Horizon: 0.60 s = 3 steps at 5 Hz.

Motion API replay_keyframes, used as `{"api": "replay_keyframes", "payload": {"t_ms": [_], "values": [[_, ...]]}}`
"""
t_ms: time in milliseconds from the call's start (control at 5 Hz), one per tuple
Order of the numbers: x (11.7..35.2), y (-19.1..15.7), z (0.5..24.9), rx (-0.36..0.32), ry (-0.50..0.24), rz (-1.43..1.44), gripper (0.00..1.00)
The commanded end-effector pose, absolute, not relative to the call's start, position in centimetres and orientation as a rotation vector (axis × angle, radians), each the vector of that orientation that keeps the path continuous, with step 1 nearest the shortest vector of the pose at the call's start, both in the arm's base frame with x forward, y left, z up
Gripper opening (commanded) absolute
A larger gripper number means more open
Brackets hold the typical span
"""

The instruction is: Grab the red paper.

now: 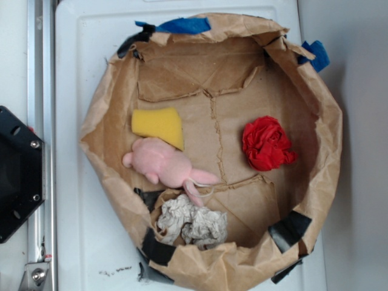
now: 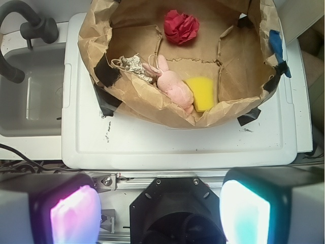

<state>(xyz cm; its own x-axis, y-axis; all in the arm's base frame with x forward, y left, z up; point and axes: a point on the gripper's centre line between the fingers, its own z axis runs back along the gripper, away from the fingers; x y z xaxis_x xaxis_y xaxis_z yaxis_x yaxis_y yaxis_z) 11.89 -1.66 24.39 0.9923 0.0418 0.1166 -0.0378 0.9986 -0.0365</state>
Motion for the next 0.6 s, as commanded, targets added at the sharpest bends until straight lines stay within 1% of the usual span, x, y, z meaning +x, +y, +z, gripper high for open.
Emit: {"api": "replay_keyframes", "payload": {"t_ms": [0, 200, 400], "values": [[11.9, -1.7, 24.4, -0.034, -0.118, 0.040, 1.00], [16.2, -2.5, 23.3, -0.087, -0.179, 0.050, 1.00], [20.5, -3.1, 20.9, -0.125, -0.170, 0.042, 1.00]]}}
